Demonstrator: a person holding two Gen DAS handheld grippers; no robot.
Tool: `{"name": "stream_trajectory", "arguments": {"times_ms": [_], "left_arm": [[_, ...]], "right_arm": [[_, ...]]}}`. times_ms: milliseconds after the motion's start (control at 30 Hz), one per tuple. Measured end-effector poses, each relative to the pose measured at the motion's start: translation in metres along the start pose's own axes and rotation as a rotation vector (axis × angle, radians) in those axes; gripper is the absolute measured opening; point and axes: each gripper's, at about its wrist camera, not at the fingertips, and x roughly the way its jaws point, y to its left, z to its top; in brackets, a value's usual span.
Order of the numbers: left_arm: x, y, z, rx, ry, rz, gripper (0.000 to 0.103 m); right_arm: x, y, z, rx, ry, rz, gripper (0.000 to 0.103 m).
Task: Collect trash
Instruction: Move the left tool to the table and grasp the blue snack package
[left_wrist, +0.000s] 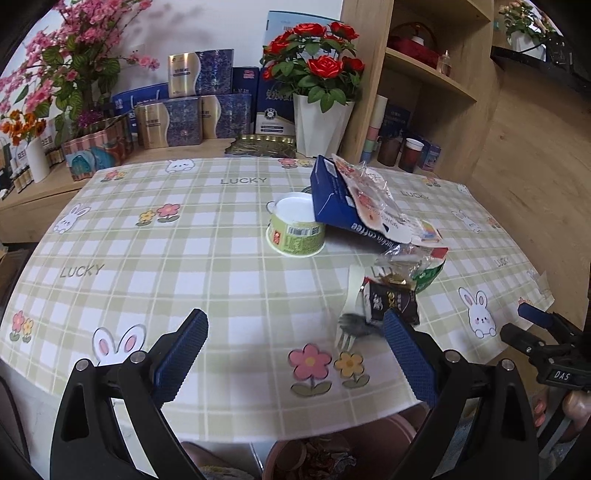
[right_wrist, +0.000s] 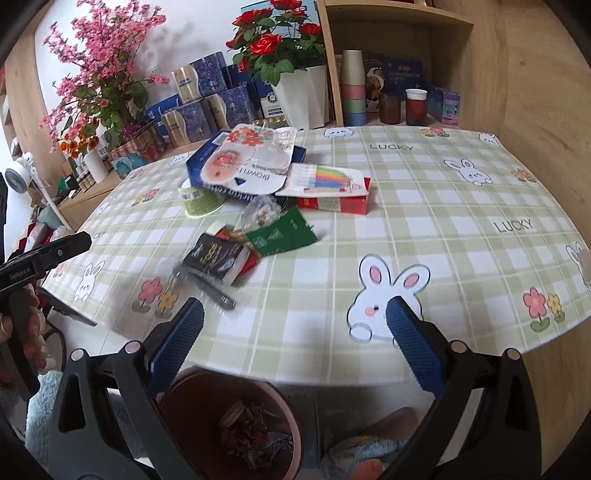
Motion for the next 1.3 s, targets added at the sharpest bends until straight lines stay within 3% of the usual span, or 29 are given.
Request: {"name": "stream_trajectory", "arguments": {"times_ms": [200,333,433,567,667,800,1000,1033,1300], "left_arm": [[0.032,-0.027,0.045,0.030,-0.008,-0.089,0.079],[0.059,-0.050,0.081,0.058,-0.025,-0.103,0.070],[0.088,-0.063,0.105,0.062,-0.013,-0.063,0.058],[0.129,-0.076,0.131,0.034,0.037,-0.001,0.056],[0.156,-0.090,0.140,0.124,0.069,0.072,0.042],[0.176,-0.092,0.148,0.140,0.102,0.106,0.042],[0.189,-0.096,0.153,0.143,0.112,0.137,0.041],[0.190,-0.096,0.152,0.151,0.112,0.139,0.035],[0.156,-0.088,0.156,0.120,0.049,0.067,0.028]], "right_arm": [[0.021,-0.013,0.015,0.024,-0.012,-0.021,0.097],[0.036,-0.026,0.024,0.058,-0.017,-0.024,0.097],[0.043,-0.033,0.031,0.073,-0.026,-0.024,0.097],[0.049,-0.043,0.038,0.096,-0.040,-0.021,0.097],[0.052,-0.051,0.040,0.110,-0.050,-0.010,0.097],[0.053,-0.059,0.039,0.106,-0.057,-0.004,0.097],[0.055,-0.070,0.035,0.139,-0.056,0.002,0.097],[0.056,-0.072,0.034,0.145,-0.055,0.005,0.097],[0.056,-0.075,0.033,0.136,-0.044,0.011,0.097]]}}
